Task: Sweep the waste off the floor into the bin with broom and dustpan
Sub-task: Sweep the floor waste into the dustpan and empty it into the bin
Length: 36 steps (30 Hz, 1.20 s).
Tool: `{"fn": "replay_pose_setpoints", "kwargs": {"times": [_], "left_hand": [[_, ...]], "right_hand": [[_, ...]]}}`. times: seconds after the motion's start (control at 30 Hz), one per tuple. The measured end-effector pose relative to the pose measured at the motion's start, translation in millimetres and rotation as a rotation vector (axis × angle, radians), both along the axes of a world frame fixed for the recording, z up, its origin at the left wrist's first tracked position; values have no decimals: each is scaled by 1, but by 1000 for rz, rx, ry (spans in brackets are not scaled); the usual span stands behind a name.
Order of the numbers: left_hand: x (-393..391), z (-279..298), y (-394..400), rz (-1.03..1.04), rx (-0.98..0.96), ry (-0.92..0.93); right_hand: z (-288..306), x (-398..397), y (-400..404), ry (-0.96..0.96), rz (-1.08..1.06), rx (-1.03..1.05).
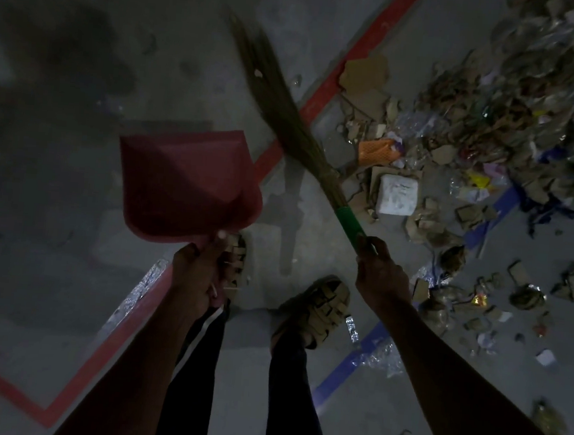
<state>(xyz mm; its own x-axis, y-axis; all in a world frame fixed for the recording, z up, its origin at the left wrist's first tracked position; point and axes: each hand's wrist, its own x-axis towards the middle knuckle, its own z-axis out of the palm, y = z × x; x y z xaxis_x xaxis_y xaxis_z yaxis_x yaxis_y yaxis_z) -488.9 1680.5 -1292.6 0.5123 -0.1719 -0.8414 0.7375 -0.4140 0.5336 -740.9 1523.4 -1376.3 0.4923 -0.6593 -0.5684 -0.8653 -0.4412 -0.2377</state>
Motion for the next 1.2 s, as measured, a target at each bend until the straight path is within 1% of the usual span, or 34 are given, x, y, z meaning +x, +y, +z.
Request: {"fn": "replay_pose_setpoints", "kwargs": {"times": [0.1,0.2,0.4,0.53,0.67,0.73,0.8,0.9,1.0,1.07,1.13,1.2], "left_hand": [[-11,2,-9,-44,-8,-28],[-15,0,-14,-85,67,-34],[-20,3,-27,-131,100,21],[-23,11,-40,-158,30,66],[-25,21,-68,-143,-51,111],[-24,27,-85,-158,-80,102],[-20,31,-101,-170,-104,95],[-13,33,-119,-185,-165,76],[-8,34,-133,-206,-211,62],[-6,38,-143,-217,-223,52],[-4,44,-153,-216,-229,52],[-1,51,-161,-219,-243,51]], "right_hand": [[-2,1,11,-27,-21,17],[-2,-1,16,-30,-36,19],[-4,-37,-6,18,-113,-45],[-3,-75,-29,56,-172,-126],[10,-89,-42,62,-239,-191],[16,-91,-39,4,-235,-233],[20,-89,-31,-121,-202,-271],[25,-82,-11,-277,-143,-266],[19,-74,9,-325,-95,-173],[11,-72,21,-292,-63,-97],[1,-75,29,-219,-23,-49],[-10,-80,31,-172,-53,-20]]}}
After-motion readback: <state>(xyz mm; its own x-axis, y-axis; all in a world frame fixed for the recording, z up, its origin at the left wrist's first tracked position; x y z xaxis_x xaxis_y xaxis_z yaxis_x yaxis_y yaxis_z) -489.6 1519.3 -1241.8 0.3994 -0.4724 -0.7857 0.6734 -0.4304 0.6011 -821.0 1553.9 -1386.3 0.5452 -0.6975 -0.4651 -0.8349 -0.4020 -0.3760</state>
